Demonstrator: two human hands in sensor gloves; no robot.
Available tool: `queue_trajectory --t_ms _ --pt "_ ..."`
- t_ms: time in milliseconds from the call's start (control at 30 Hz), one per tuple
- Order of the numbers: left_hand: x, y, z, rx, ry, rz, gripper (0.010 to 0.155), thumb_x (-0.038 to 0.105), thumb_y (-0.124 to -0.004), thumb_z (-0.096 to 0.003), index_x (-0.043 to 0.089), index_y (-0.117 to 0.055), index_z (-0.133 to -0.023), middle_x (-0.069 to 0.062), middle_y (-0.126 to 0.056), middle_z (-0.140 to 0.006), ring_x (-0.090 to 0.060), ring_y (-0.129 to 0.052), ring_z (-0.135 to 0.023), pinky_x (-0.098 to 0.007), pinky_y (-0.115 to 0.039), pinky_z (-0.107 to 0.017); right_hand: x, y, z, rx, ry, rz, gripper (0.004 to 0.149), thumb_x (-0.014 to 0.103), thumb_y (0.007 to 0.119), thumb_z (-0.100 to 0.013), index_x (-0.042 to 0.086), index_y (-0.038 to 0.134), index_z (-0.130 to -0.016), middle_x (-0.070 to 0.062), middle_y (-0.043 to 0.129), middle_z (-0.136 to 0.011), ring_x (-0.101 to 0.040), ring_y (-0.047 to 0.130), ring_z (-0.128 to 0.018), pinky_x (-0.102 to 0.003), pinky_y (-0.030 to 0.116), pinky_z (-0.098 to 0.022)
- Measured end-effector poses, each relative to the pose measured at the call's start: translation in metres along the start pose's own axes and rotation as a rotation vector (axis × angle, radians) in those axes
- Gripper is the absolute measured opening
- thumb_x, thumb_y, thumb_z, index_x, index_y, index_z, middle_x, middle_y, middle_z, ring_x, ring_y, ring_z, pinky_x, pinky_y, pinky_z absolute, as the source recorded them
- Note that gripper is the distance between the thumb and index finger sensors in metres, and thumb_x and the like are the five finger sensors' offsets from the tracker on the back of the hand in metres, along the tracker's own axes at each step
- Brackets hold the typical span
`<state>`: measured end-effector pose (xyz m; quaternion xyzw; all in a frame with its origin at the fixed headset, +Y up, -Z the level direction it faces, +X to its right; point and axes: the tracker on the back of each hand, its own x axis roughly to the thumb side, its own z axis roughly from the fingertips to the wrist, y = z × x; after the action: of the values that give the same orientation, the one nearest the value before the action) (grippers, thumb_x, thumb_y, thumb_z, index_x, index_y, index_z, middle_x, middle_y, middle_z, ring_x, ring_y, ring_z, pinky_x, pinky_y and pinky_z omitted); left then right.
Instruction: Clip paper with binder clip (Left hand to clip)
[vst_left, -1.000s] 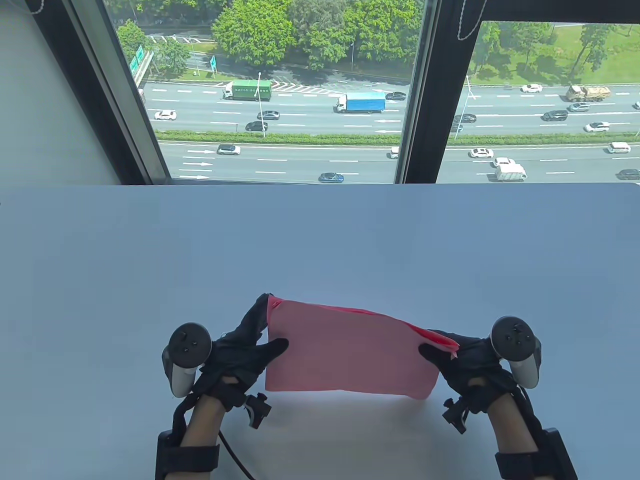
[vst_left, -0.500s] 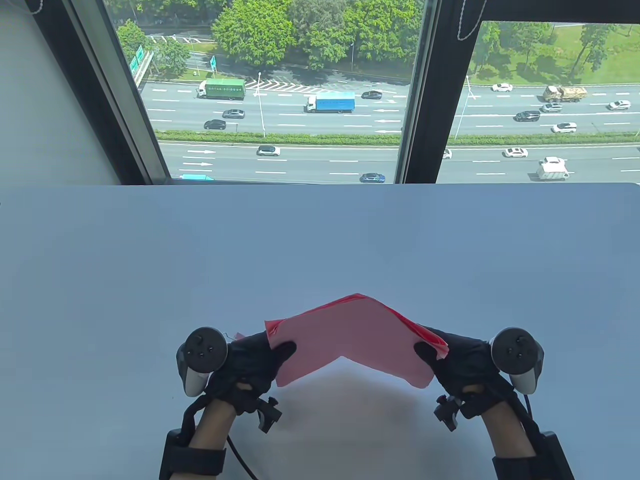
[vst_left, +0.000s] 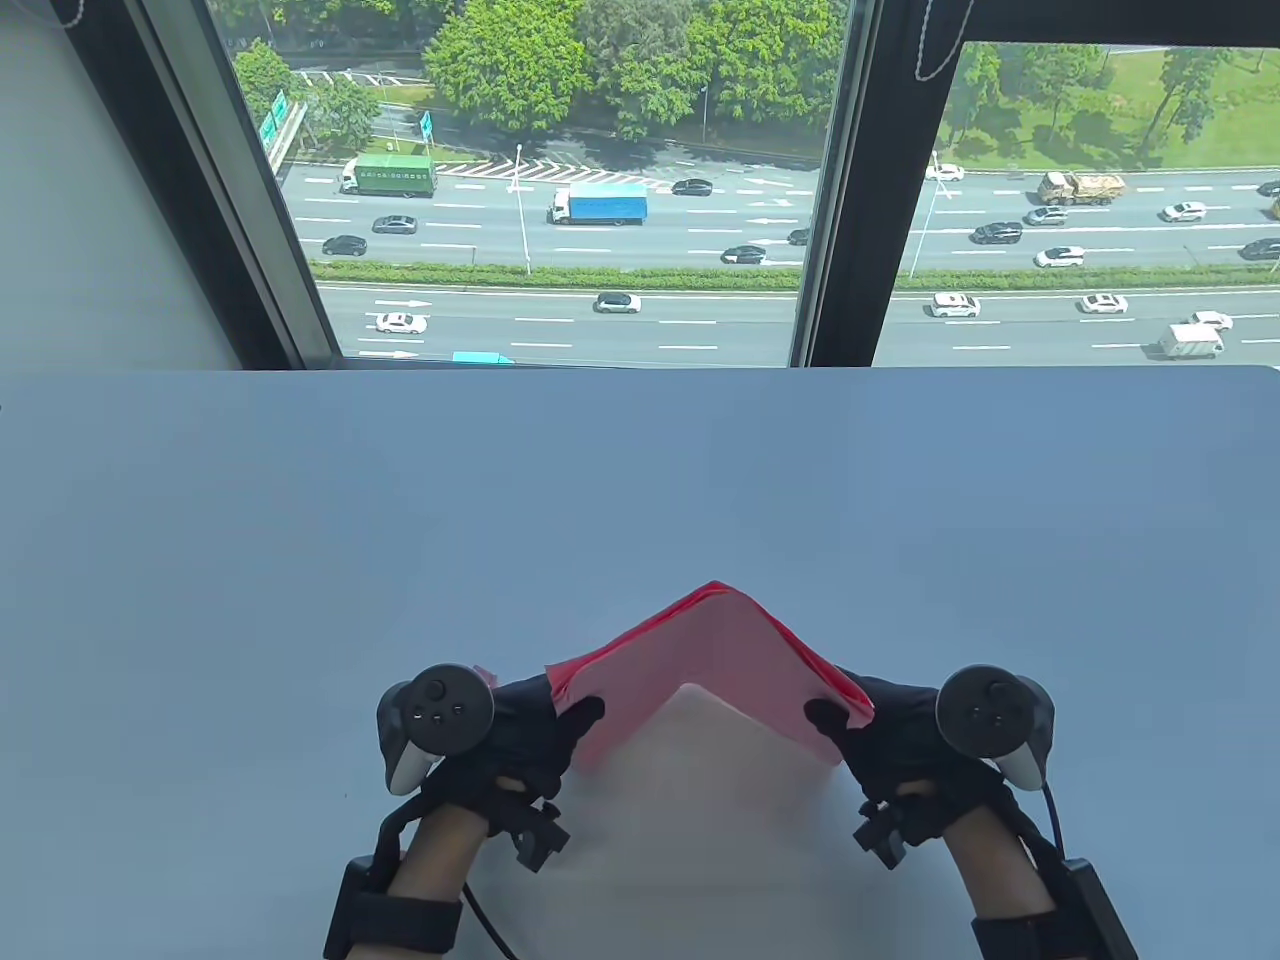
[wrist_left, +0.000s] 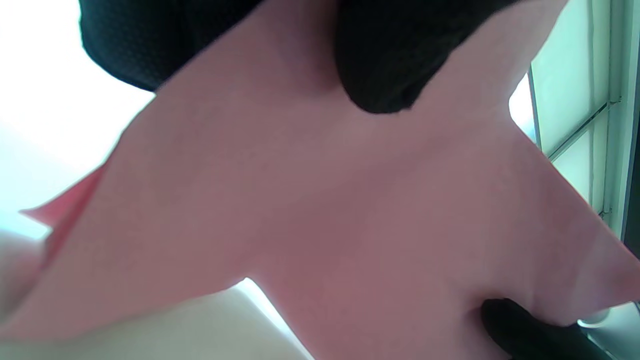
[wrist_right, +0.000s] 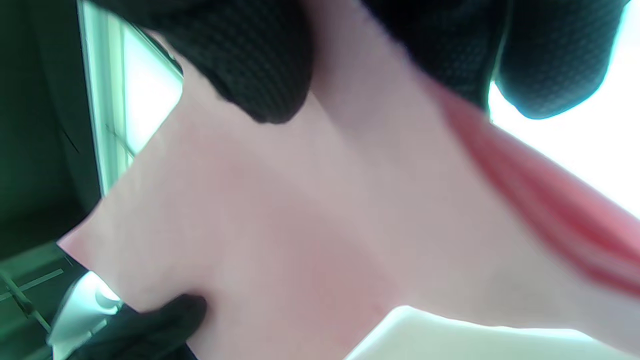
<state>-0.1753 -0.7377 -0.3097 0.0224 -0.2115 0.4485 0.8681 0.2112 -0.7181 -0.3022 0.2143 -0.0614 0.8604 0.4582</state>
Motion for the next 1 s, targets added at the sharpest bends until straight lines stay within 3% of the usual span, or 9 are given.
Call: queue_trajectory --t_ms 67,133,167,300,400,500,600,867,1000 --pt "-0.001 -0.001 0.0 -0.017 0.031 0.019 0.054 0.036 -0.083 -0.046 0.028 -0.079 -0.099 -0.007 -0.093 -0.092 -0.035 -0.097 -0.077 -0.058 -0.074 -0.058 0.002 -0.002 0.001 -0.035 -0.017 0.03 0.05 0.03 0.087 -0.043 0.011 0.084 -0.09 -0.015 0.099 -0.076 -0.039 0.103 -0.056 -0.059 0.079 -0.046" --pt "-0.004 -0.003 -0.001 -0.068 0.067 0.002 0.052 0.034 -0.082 -0.0469 0.027 -0.079 -0.099 -0.005 -0.094 -0.092 -0.036 -0.096 -0.077 -0.059 -0.074 -0.059 -0.003 0.002 -0.001 0.031 0.026 0.036 0.051 0.03 0.088 -0.044 0.011 0.084 -0.091 -0.015 0.098 -0.078 -0.04 0.102 -0.057 -0.06 0.078 -0.046" --pt "-0.005 -0.002 -0.001 -0.043 0.031 0.003 0.05 0.034 -0.082 -0.0467 0.027 -0.082 -0.097 -0.007 -0.096 -0.089 -0.035 -0.099 -0.074 -0.058 -0.076 -0.057 -0.006 0.004 0.0 0.087 0.058 0.025 0.051 0.031 0.087 -0.044 0.01 0.083 -0.091 -0.015 0.098 -0.078 -0.04 0.102 -0.058 -0.061 0.077 -0.047" --pt "-0.001 0.003 0.001 0.033 0.015 0.064 0.051 0.036 -0.083 -0.0458 0.025 -0.083 -0.096 -0.007 -0.097 -0.088 -0.035 -0.1 -0.072 -0.057 -0.076 -0.056 0.0 0.0 0.0 0.007 0.011 -0.002 0.05 0.031 0.087 -0.044 0.009 0.085 -0.089 -0.015 0.099 -0.075 -0.039 0.103 -0.055 -0.06 0.079 -0.046" --pt "-0.006 -0.001 0.0 -0.12 0.096 0.022 0.05 0.037 -0.081 -0.0474 0.028 -0.081 -0.097 -0.004 -0.097 -0.089 -0.035 -0.099 -0.073 -0.058 -0.075 -0.057 -0.004 0.006 -0.002 0.091 0.055 0.026 0.05 0.031 0.087 -0.044 0.01 0.084 -0.09 -0.015 0.099 -0.076 -0.04 0.103 -0.056 -0.06 0.078 -0.046" --pt "-0.009 0.001 -0.001 -0.058 0.097 0.077 0.049 0.034 -0.082 -0.0466 0.026 -0.084 -0.095 -0.006 -0.098 -0.087 -0.035 -0.1 -0.071 -0.058 -0.076 -0.056 -0.008 0.006 -0.002 0.079 0.056 -0.008 0.05 0.029 0.087 -0.044 0.008 0.084 -0.089 -0.016 0.099 -0.075 -0.04 0.103 -0.055 -0.06 0.078 -0.046" --pt "-0.013 0.004 -0.002 -0.092 0.116 0.094 0.048 0.034 -0.081 -0.0468 0.028 -0.085 -0.094 -0.005 -0.099 -0.086 -0.034 -0.101 -0.071 -0.057 -0.076 -0.056 -0.009 -0.002 -0.002 0.055 0.06 -0.013 0.048 0.027 0.087 -0.044 0.014 0.085 -0.09 -0.014 0.1 -0.075 -0.039 0.103 -0.056 -0.059 0.078 -0.046" --pt "-0.018 0.012 -0.001 -0.216 0.164 0.303 0.046 0.033 -0.08 -0.0468 0.028 -0.088 -0.092 -0.004 -0.101 -0.082 -0.033 -0.103 -0.066 -0.056 -0.078 -0.055 -0.025 -0.016 -0.003 0.121 0.148 -0.279 0.044 0.024 0.084 -0.044 0.019 0.088 -0.088 -0.011 0.102 -0.067 -0.035 0.104 -0.048 -0.058 0.078 -0.046" --pt "-0.018 0.013 -0.001 -0.273 0.175 0.367 0.046 0.033 -0.08 -0.0465 0.027 -0.089 -0.091 -0.004 -0.104 -0.077 -0.031 -0.105 -0.062 -0.054 -0.08 -0.053 -0.029 -0.016 -0.004 0.221 0.182 -0.385 0.044 0.024 0.084 -0.044 0.017 0.089 -0.088 -0.011 0.103 -0.065 -0.034 0.104 -0.046 -0.058 0.078 -0.046"
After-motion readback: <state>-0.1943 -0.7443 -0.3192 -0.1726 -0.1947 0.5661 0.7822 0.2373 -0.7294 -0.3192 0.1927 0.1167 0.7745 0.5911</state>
